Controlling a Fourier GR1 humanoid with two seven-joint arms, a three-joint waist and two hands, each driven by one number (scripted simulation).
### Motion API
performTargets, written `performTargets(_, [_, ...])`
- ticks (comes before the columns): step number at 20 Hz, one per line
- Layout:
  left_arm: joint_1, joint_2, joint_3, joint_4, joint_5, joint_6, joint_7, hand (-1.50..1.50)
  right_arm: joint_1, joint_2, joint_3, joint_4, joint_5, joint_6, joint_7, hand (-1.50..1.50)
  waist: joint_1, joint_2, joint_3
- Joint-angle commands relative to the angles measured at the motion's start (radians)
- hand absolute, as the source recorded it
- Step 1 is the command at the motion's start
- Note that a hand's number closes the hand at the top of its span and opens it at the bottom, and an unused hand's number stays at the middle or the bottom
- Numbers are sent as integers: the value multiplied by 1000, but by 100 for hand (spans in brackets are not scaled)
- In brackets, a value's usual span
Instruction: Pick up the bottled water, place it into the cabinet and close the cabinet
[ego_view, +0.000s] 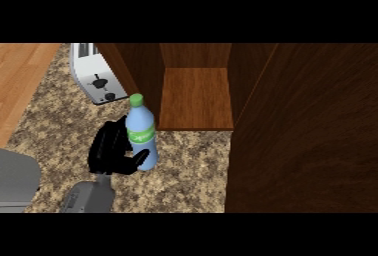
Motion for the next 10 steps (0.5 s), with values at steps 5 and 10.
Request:
performTargets(5, [-156,-42,-141,-55,-63,289,60,150,1,2,25,3,9,-11,-14,-150,-8,1,0])
performTargets(10, [-334,-43,-126,44,-45,346,101,150,0,9,44,34,33,-21,-48,-150,-12,3,0])
